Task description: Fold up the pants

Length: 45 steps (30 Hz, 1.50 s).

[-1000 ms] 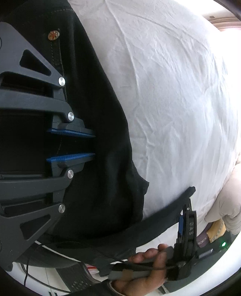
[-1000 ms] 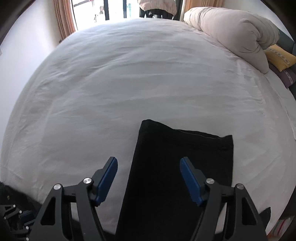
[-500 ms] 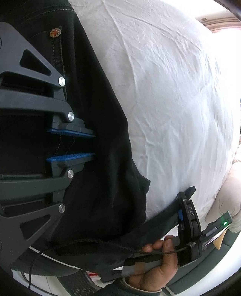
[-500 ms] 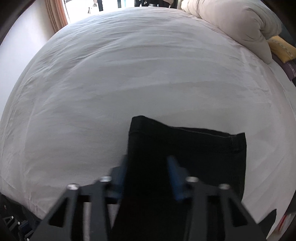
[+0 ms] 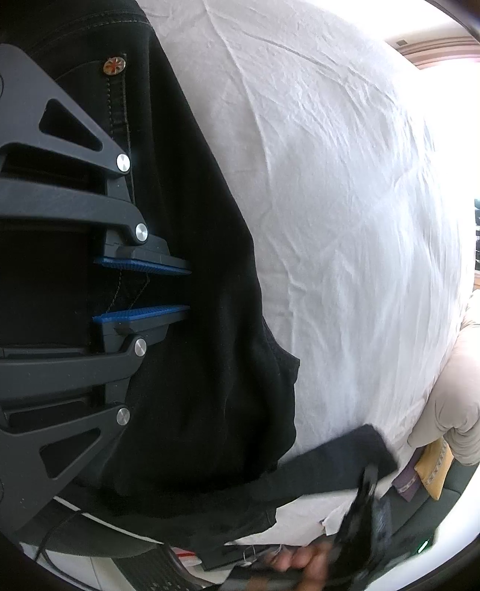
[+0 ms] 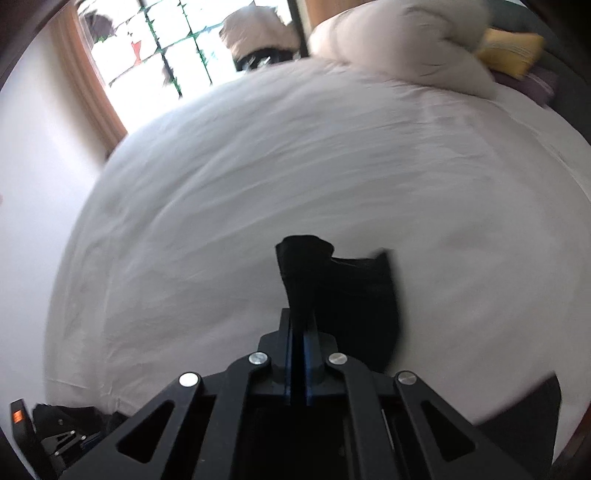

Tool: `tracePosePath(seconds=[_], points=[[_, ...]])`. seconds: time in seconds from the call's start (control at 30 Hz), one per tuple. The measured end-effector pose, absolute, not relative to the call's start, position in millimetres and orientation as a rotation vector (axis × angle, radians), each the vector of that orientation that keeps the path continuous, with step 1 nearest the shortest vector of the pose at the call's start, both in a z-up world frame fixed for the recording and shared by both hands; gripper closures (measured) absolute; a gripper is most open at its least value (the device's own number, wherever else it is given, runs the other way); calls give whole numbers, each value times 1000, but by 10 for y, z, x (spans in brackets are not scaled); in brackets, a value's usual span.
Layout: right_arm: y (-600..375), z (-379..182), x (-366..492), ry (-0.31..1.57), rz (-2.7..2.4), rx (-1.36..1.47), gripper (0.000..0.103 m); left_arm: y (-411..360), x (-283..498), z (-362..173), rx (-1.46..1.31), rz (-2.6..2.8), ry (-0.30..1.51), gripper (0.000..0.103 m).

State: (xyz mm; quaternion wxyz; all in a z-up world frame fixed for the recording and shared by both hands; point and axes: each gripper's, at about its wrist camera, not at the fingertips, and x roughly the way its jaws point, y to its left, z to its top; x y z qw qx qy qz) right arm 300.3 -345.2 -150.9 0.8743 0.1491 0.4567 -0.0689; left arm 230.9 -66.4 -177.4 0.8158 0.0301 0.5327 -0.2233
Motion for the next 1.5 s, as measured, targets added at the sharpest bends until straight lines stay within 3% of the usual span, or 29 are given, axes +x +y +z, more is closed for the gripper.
tracePosePath(seconds=[0.57,1.03,1.5], points=[[-4771,-1616,729,723,-467,711,100,-844,2219,-1583,62,-366,1139,86],[-5032,-1891,9,693,-574,813,100,-981,1950,-1585,40,-373,1124,86],[-5236,-2246,-210,795,-564,925,99,-1093,1928,-1650,80,-354,1114,86]])
